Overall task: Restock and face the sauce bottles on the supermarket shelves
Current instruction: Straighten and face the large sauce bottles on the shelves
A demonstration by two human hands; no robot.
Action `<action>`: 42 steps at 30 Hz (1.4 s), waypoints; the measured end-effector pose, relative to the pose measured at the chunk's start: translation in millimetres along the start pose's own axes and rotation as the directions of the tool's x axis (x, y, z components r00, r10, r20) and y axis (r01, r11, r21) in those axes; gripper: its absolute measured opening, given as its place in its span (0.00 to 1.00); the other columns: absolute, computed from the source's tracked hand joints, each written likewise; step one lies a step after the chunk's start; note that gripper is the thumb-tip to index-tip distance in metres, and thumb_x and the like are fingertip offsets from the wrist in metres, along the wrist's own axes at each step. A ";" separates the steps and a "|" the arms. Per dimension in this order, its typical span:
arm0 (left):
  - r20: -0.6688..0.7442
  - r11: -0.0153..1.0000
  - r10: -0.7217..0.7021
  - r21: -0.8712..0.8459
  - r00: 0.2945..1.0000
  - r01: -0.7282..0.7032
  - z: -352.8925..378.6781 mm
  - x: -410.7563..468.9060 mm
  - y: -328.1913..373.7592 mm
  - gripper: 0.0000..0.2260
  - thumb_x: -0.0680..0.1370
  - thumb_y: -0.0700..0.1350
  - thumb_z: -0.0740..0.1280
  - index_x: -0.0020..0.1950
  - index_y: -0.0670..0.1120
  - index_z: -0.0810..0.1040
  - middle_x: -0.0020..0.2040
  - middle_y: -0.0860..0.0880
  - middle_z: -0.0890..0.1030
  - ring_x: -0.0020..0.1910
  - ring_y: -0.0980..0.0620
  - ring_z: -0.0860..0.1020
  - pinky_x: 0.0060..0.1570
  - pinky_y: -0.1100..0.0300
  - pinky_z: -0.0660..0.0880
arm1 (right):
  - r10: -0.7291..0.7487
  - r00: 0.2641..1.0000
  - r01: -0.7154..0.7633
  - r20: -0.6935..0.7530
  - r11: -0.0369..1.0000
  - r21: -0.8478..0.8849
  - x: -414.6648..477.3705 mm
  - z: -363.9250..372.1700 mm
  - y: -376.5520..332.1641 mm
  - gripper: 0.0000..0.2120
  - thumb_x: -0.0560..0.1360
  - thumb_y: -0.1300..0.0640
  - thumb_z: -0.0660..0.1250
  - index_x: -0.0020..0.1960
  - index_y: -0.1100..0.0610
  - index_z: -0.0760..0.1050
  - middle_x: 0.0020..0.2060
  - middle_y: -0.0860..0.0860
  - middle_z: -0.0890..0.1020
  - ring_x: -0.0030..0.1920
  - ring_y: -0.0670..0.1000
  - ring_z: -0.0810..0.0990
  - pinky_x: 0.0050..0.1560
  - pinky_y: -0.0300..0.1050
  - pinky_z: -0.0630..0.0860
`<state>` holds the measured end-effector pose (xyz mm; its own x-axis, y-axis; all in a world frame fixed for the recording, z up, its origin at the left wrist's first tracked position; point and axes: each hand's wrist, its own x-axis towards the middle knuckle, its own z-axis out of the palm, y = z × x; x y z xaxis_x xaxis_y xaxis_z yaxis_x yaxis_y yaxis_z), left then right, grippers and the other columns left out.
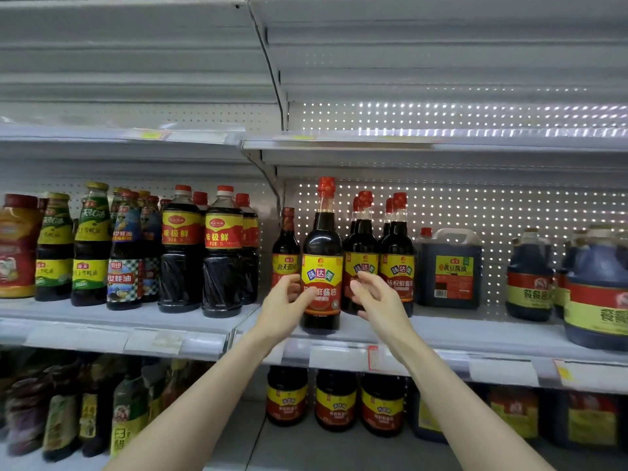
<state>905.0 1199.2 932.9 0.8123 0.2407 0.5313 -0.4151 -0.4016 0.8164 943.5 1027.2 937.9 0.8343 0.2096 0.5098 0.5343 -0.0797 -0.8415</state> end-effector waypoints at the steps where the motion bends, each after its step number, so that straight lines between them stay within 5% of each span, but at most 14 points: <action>1: -0.016 1.000 0.014 -0.001 1.000 -0.014 1.7 -7.8 4.8 0.19 0.79 0.49 0.66 0.68 0.45 0.69 0.60 0.50 0.76 0.57 0.55 0.75 0.52 0.65 0.73 | -0.008 1.000 0.008 -0.002 1.000 -0.010 -7.8 -6.1 -1.3 0.21 0.80 0.51 0.62 0.71 0.53 0.67 0.57 0.47 0.76 0.61 0.50 0.75 0.64 0.49 0.73; 12: 0.028 0.995 -0.095 -0.033 0.995 0.096 81.6 -141.4 -32.7 0.16 0.76 0.50 0.69 0.63 0.49 0.74 0.53 0.51 0.80 0.53 0.59 0.77 0.49 0.68 0.73 | 0.077 0.994 -0.081 0.083 0.996 0.038 -121.6 -69.1 67.3 0.12 0.78 0.51 0.66 0.61 0.49 0.73 0.51 0.44 0.81 0.51 0.40 0.79 0.43 0.28 0.75; 20: 0.126 0.932 -0.344 -0.078 0.930 0.355 143.2 -218.8 -117.6 0.14 0.75 0.49 0.71 0.59 0.51 0.74 0.52 0.52 0.80 0.53 0.57 0.78 0.44 0.70 0.72 | 0.335 0.935 -0.343 0.113 0.937 0.060 -200.5 -80.4 172.3 0.07 0.77 0.50 0.67 0.54 0.47 0.76 0.49 0.49 0.83 0.50 0.48 0.82 0.50 0.43 0.77; 24: 0.144 0.888 -0.447 -0.044 0.883 0.457 165.8 -266.2 -175.3 0.16 0.69 0.57 0.73 0.53 0.54 0.76 0.48 0.54 0.82 0.49 0.57 0.80 0.46 0.69 0.73 | 0.476 0.874 -0.484 0.099 0.871 0.082 -248.2 -71.4 241.4 0.07 0.77 0.55 0.67 0.54 0.53 0.77 0.47 0.52 0.83 0.46 0.48 0.82 0.43 0.34 0.76; 28: 0.183 0.821 -0.560 -0.007 0.808 0.571 188.6 -318.8 -240.1 0.10 0.76 0.43 0.70 0.56 0.47 0.75 0.46 0.53 0.80 0.46 0.58 0.78 0.42 0.75 0.72 | 0.594 0.798 -0.601 0.104 0.796 0.072 -300.4 -56.9 315.3 0.03 0.76 0.56 0.67 0.50 0.49 0.76 0.44 0.48 0.83 0.45 0.48 0.82 0.44 0.36 0.76; 33: 0.213 0.696 -0.703 0.010 0.678 0.718 208.4 -386.3 -318.5 0.16 0.72 0.51 0.73 0.55 0.47 0.75 0.44 0.51 0.80 0.42 0.59 0.77 0.38 0.76 0.70 | 0.704 0.706 -0.708 0.077 0.703 0.064 -372.4 -41.8 402.6 0.02 0.77 0.60 0.67 0.48 0.54 0.77 0.40 0.50 0.82 0.38 0.42 0.80 0.43 0.36 0.75; 37: 0.217 0.569 -0.807 0.035 0.550 0.822 219.9 -440.8 -380.3 0.21 0.67 0.56 0.70 0.56 0.48 0.75 0.47 0.50 0.80 0.46 0.54 0.78 0.40 0.67 0.74 | 0.781 0.623 -0.782 0.056 0.622 0.023 -427.5 -32.5 464.9 0.03 0.77 0.58 0.67 0.45 0.50 0.78 0.40 0.49 0.83 0.40 0.46 0.80 0.41 0.34 0.74; 39: 0.214 0.513 -0.843 0.045 0.493 0.857 225.9 -469.2 -413.2 0.17 0.72 0.52 0.73 0.57 0.48 0.76 0.49 0.48 0.80 0.48 0.53 0.78 0.48 0.61 0.74 | 0.817 0.575 -0.818 0.047 0.575 0.014 -454.2 -27.9 496.3 0.02 0.77 0.57 0.68 0.46 0.50 0.78 0.41 0.50 0.83 0.42 0.49 0.81 0.44 0.35 0.75; 42: 0.188 0.451 -0.881 0.058 0.434 0.891 233.7 -509.9 -459.2 0.09 0.76 0.47 0.71 0.54 0.48 0.77 0.47 0.48 0.81 0.42 0.55 0.77 0.46 0.61 0.71 | 0.862 0.504 -0.863 0.047 0.505 -0.009 -491.3 -21.0 538.2 0.02 0.76 0.55 0.68 0.48 0.49 0.79 0.44 0.48 0.83 0.49 0.50 0.82 0.53 0.44 0.76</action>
<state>777.2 1054.4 234.3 0.7952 0.2926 -0.5312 0.5600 -0.0182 0.8283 824.0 860.9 238.2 0.8751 0.0826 -0.4769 -0.4489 -0.2302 -0.8634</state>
